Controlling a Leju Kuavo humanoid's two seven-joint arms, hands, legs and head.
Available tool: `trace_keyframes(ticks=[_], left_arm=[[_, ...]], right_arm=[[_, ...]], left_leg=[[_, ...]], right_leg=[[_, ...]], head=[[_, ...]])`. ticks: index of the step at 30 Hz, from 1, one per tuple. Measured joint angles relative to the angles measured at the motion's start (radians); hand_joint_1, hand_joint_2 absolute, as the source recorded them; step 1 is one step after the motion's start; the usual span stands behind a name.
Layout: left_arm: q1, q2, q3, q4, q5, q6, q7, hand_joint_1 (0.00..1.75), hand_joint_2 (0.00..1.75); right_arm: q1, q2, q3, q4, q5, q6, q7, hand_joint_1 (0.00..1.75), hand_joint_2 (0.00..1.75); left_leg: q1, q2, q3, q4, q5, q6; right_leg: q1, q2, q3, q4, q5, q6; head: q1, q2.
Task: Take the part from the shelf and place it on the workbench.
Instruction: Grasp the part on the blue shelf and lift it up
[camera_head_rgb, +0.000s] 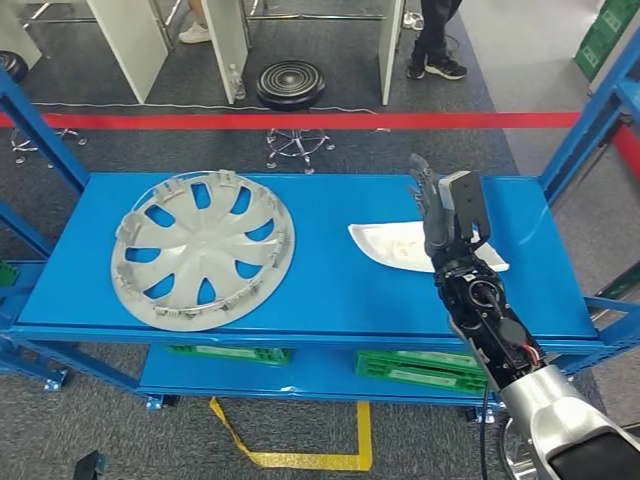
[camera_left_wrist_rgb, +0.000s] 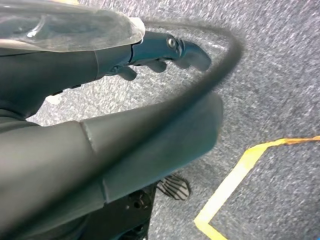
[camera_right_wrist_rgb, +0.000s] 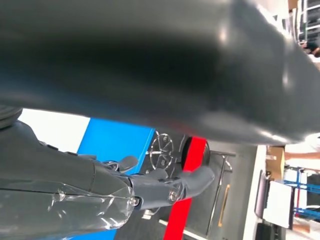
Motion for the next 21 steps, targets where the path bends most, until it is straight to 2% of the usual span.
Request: trace_keyframes(ticks=[4, 10, 12, 14, 18, 21], left_arm=[[-0.004, 0.006, 0.000, 0.000, -0.002, 0.000, 0.000, 0.00, 0.00], [-0.004, 0.007, 0.000, 0.000, -0.001, 0.003, 0.000, 0.00, 0.00], [-0.003, 0.007, 0.000, 0.000, 0.000, 0.006, 0.000, 0.00, 0.00], [-0.003, 0.007, 0.000, 0.000, 0.001, 0.007, 0.000, 0.00, 0.00], [-0.002, 0.007, 0.000, 0.000, 0.005, 0.007, 0.000, 0.00, 0.00], [-0.001, 0.007, 0.000, 0.000, 0.008, 0.007, 0.002, 0.00, 0.00]], right_arm=[[0.003, 0.000, 0.000, 0.000, 0.007, -0.006, 0.007, 0.00, 0.00], [0.006, 0.000, -0.001, 0.000, 0.039, -0.025, 0.035, 0.00, 0.00], [0.006, 0.000, -0.001, 0.000, 0.070, -0.043, 0.064, 0.00, 0.87], [0.010, -0.003, 0.000, 0.000, 0.143, -0.074, 0.128, 0.00, 1.75], [0.033, -0.019, 0.006, -0.016, 0.368, -0.134, 0.304, 0.00, 1.75], [0.045, -0.028, 0.008, -0.030, 0.420, -0.142, 0.346, 0.00, 1.75]], left_leg=[[0.000, 0.000, 0.008, -0.012, 0.000, -0.001], [0.000, 0.001, 0.021, -0.038, -0.007, -0.007], [0.000, 0.001, 0.021, -0.038, -0.006, -0.009], [0.000, 0.001, 0.022, -0.038, -0.005, -0.011], [-0.002, 0.001, 0.025, -0.038, -0.005, -0.011], [-0.003, 0.002, 0.026, -0.038, -0.005, -0.011]], right_leg=[[0.000, 0.003, 0.001, 0.000, -0.007, -0.006], [0.000, 0.002, 0.001, -0.001, -0.008, -0.009], [0.000, 0.002, 0.002, -0.001, -0.007, -0.010], [0.000, 0.002, 0.003, -0.001, -0.006, -0.011], [-0.001, 0.001, 0.007, -0.001, -0.005, -0.012], [-0.002, 0.001, 0.008, -0.002, -0.005, -0.012]], head=[[-0.015, 0.000], [-0.024, 0.000], [-0.025, 0.000], [-0.026, 0.000], [-0.025, 0.000], [-0.025, 0.000]])
